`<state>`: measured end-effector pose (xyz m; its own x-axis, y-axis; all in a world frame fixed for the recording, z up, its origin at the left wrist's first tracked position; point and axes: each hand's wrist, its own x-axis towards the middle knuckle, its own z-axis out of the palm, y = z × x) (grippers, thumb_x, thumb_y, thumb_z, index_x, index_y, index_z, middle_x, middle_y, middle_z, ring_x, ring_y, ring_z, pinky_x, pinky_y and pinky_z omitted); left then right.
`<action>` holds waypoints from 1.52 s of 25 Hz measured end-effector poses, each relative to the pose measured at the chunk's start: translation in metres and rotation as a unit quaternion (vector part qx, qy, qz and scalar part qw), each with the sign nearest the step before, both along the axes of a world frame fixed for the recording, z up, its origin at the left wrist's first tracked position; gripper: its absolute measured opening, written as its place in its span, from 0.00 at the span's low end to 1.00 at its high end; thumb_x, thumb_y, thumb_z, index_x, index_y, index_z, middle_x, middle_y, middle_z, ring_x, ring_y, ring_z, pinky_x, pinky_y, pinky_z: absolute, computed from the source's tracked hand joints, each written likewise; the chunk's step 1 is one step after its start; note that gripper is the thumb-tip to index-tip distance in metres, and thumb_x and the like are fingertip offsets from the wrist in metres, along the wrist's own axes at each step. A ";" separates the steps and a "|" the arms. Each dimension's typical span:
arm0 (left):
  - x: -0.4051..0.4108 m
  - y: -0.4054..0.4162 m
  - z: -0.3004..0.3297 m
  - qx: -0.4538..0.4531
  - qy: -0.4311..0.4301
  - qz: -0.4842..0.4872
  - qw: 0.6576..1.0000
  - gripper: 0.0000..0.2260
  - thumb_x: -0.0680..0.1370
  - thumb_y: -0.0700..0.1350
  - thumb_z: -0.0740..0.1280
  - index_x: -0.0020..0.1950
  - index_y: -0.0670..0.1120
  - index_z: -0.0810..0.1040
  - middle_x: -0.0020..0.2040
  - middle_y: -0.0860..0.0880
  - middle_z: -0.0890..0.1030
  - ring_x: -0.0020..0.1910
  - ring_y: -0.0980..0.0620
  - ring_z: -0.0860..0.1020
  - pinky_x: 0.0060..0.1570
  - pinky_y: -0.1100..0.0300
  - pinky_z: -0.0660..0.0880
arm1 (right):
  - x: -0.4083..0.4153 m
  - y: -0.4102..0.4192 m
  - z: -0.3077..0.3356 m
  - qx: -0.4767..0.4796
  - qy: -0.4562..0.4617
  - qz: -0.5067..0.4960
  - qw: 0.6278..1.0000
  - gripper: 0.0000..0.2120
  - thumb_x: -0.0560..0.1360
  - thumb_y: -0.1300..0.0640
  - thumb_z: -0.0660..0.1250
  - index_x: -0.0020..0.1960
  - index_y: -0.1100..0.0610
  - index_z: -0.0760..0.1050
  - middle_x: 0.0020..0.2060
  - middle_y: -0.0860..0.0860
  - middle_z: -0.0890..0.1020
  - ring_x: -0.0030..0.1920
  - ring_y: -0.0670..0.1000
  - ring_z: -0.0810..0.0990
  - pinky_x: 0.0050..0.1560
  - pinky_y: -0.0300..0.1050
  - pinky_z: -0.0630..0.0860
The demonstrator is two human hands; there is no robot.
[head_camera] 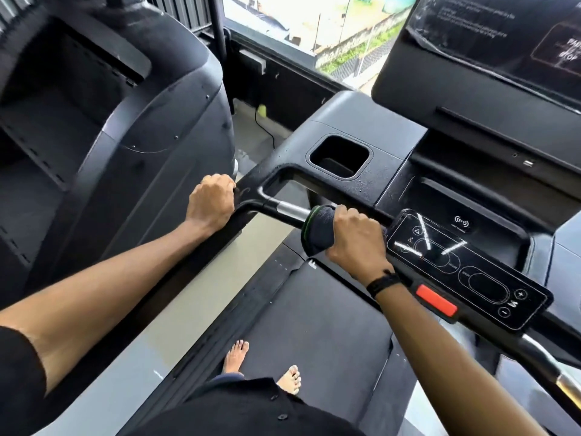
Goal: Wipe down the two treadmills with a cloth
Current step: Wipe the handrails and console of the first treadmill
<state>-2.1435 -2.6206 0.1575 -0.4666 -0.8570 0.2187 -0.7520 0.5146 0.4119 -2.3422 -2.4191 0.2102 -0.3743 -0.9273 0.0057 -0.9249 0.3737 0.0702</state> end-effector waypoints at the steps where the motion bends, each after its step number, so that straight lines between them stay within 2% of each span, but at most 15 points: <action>1: 0.001 0.000 0.001 0.003 0.005 -0.001 1.000 0.15 0.81 0.45 0.54 0.48 0.39 0.78 0.47 0.40 0.80 0.49 0.37 0.76 0.48 0.44 0.74 | -0.004 -0.005 0.002 0.014 -0.015 0.002 1.000 0.19 0.67 0.52 0.73 0.52 0.57 0.69 0.49 0.56 0.82 0.50 0.59 0.83 0.43 0.48 0.72; 4: 0.001 -0.001 -0.001 0.013 0.014 0.005 1.000 0.15 0.81 0.45 0.53 0.47 0.40 0.77 0.46 0.40 0.80 0.48 0.38 0.76 0.48 0.44 0.74 | -0.008 -0.012 0.003 0.028 -0.036 0.007 0.999 0.20 0.66 0.49 0.73 0.47 0.55 0.65 0.48 0.56 0.83 0.50 0.60 0.83 0.41 0.47 0.66; 10: 0.000 -0.005 -0.002 0.047 0.044 0.006 0.998 0.17 0.81 0.47 0.52 0.45 0.40 0.76 0.44 0.42 0.80 0.46 0.40 0.76 0.47 0.43 0.75 | -0.003 -0.018 -0.004 0.014 -0.018 -0.006 1.000 0.18 0.68 0.48 0.72 0.46 0.54 0.64 0.45 0.55 0.83 0.47 0.60 0.83 0.41 0.48 0.69; 14: 0.000 -0.009 -0.005 0.056 0.062 0.001 0.997 0.12 0.83 0.43 0.57 0.46 0.39 0.76 0.45 0.41 0.79 0.47 0.40 0.76 0.46 0.46 0.73 | 0.003 -0.027 -0.007 0.021 -0.015 -0.011 1.000 0.18 0.67 0.48 0.72 0.47 0.55 0.67 0.44 0.54 0.83 0.46 0.60 0.83 0.39 0.47 0.68; 21: 0.001 -0.010 -0.003 0.068 0.079 -0.013 0.994 0.11 0.83 0.42 0.58 0.50 0.39 0.77 0.50 0.40 0.80 0.51 0.40 0.76 0.52 0.47 0.70 | 0.021 -0.055 -0.012 0.030 0.000 -0.003 1.000 0.14 0.69 0.49 0.69 0.46 0.56 0.68 0.42 0.54 0.82 0.43 0.59 0.82 0.37 0.46 0.67; 33: 0.004 -0.016 -0.010 0.104 0.103 -0.009 0.989 0.11 0.84 0.46 0.56 0.51 0.42 0.76 0.51 0.43 0.80 0.52 0.43 0.76 0.52 0.52 0.68 | 0.054 -0.111 -0.024 0.031 -0.015 0.006 0.999 0.17 0.67 0.48 0.71 0.45 0.57 0.67 0.40 0.54 0.81 0.41 0.58 0.81 0.37 0.46 0.71; 36: 0.003 -0.016 -0.008 0.117 0.118 -0.001 0.986 0.09 0.83 0.46 0.58 0.55 0.42 0.75 0.54 0.43 0.79 0.54 0.42 0.76 0.55 0.48 0.68 | 0.056 -0.129 -0.016 0.098 -0.078 -0.008 0.992 0.20 0.62 0.46 0.74 0.43 0.58 0.70 0.39 0.53 0.79 0.41 0.59 0.80 0.38 0.46 0.72; 38: 0.003 -0.015 -0.006 0.113 0.127 0.005 0.985 0.10 0.83 0.45 0.60 0.59 0.41 0.74 0.57 0.42 0.79 0.55 0.41 0.77 0.56 0.47 0.69 | 0.050 -0.144 -0.007 0.170 -0.193 -0.041 0.965 0.24 0.57 0.47 0.79 0.44 0.59 0.75 0.40 0.53 0.80 0.41 0.57 0.80 0.39 0.49 0.78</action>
